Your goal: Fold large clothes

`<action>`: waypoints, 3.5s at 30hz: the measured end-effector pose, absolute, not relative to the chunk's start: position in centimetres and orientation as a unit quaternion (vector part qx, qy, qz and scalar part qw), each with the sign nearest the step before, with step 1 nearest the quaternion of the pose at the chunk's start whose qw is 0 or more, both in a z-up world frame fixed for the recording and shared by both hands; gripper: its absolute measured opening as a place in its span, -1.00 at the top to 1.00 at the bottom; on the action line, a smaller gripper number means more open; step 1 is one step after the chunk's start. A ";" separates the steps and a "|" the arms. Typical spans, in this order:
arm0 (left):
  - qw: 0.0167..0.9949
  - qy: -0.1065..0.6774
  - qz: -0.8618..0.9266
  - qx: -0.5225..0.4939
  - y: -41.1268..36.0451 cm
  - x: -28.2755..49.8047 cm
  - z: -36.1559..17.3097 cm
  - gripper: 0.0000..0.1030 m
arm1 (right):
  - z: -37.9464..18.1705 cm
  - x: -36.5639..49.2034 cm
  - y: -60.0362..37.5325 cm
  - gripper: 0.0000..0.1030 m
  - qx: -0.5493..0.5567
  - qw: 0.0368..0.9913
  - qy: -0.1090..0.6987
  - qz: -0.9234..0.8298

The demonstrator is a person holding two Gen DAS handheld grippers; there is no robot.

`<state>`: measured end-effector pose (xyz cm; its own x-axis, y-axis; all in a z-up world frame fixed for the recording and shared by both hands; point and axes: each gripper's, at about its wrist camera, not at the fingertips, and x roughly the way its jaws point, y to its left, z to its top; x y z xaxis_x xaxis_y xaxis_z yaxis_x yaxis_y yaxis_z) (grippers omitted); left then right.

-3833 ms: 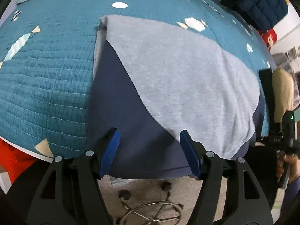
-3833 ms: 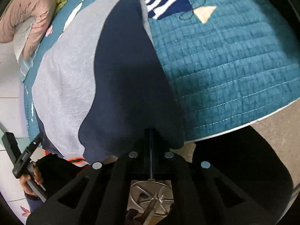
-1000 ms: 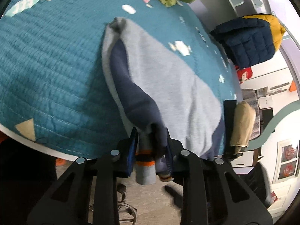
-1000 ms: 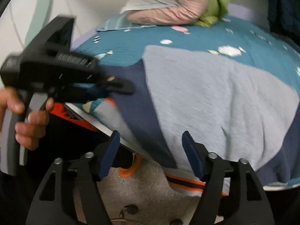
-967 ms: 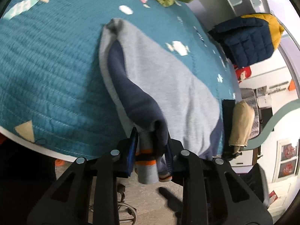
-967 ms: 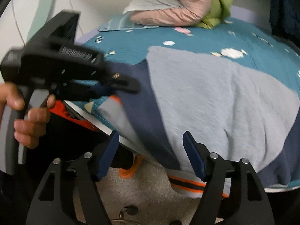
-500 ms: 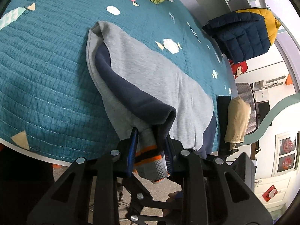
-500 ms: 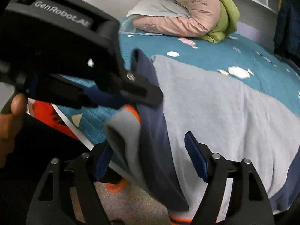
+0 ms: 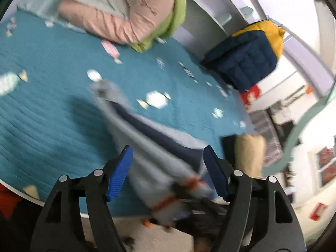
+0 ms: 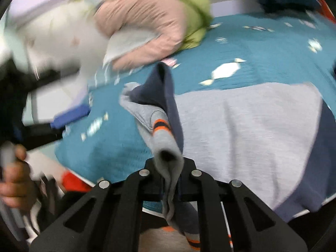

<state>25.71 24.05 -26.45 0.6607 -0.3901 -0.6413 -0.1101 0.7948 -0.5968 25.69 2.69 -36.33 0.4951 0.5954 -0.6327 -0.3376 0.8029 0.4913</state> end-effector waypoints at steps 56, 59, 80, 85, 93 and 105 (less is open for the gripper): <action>0.774 0.595 -0.110 -0.187 6.5 30.5 -40.5 -0.44 | -44.0 26.0 -22.0 -0.50 0.337 0.756 0.554 0.089; 0.769 0.599 -0.113 -0.192 6.4 30.4 -40.6 -0.46 | -46.5 25.1 -23.1 -0.50 0.389 0.717 0.571 0.090; 0.761 0.608 -0.115 -0.196 6.3 30.9 -41.3 -0.50 | -47.6 25.1 -24.4 -0.14 0.502 0.647 0.558 0.138; 0.759 0.610 -0.116 -0.198 6.5 31.0 -41.4 -0.53 | -49.4 26.0 -24.2 -0.14 0.505 0.648 0.555 0.130; 0.750 0.614 -0.119 -0.217 7.2 31.2 -42.5 -0.63 | -50.2 26.8 -23.6 -0.15 0.508 0.656 0.540 0.143; 0.734 0.618 -0.135 -0.247 5.7 31.5 -42.8 -0.62 | -50.3 28.1 -22.3 0.12 0.525 0.646 0.534 0.147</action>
<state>31.50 5.71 -42.75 0.1998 -0.5028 -0.8410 -0.1079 0.8418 -0.5289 28.14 -22.35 -50.32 0.3863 0.7504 -0.5363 0.3717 0.4055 0.8351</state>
